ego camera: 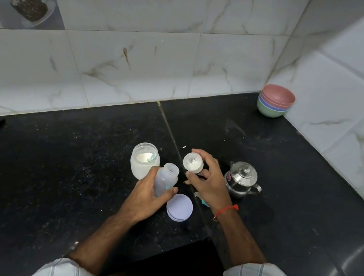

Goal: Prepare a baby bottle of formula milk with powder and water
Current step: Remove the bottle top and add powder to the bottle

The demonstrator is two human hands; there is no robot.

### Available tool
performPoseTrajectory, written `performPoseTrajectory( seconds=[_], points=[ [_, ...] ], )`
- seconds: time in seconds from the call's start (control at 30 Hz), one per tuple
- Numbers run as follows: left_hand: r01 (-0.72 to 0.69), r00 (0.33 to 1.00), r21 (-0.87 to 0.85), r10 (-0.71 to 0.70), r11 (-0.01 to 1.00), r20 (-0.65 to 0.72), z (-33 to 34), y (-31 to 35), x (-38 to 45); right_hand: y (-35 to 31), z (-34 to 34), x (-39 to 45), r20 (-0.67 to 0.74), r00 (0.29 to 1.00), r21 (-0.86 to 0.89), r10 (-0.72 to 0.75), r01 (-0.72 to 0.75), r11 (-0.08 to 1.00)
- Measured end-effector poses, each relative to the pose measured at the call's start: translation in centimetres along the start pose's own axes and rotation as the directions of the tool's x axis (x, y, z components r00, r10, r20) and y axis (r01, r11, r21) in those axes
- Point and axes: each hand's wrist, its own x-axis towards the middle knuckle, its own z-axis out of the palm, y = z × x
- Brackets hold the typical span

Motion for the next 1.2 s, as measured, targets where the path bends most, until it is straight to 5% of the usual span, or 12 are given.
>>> performPoseTrajectory(
  seconds=[0.27,0.63,1.2],
  points=[
    [-0.063,0.998,0.024,0.063,0.998,0.027,1.1,0.2,0.6,-2.1,-0.8,-1.6,0.091,0.995,-0.055,0.027,-0.022,0.998],
    [-0.12,0.993,0.011,0.12,0.993,-0.002,2.0,0.9,0.6,-3.8,-1.4,-1.5,0.146,0.945,-0.283,-0.294,0.325,0.903],
    [-0.134,0.99,-0.102,0.138,0.986,0.028,3.2,3.1,1.1,-5.8,-2.8,-2.4,0.097,0.856,-0.422,-0.509,0.498,0.758]
  ],
)
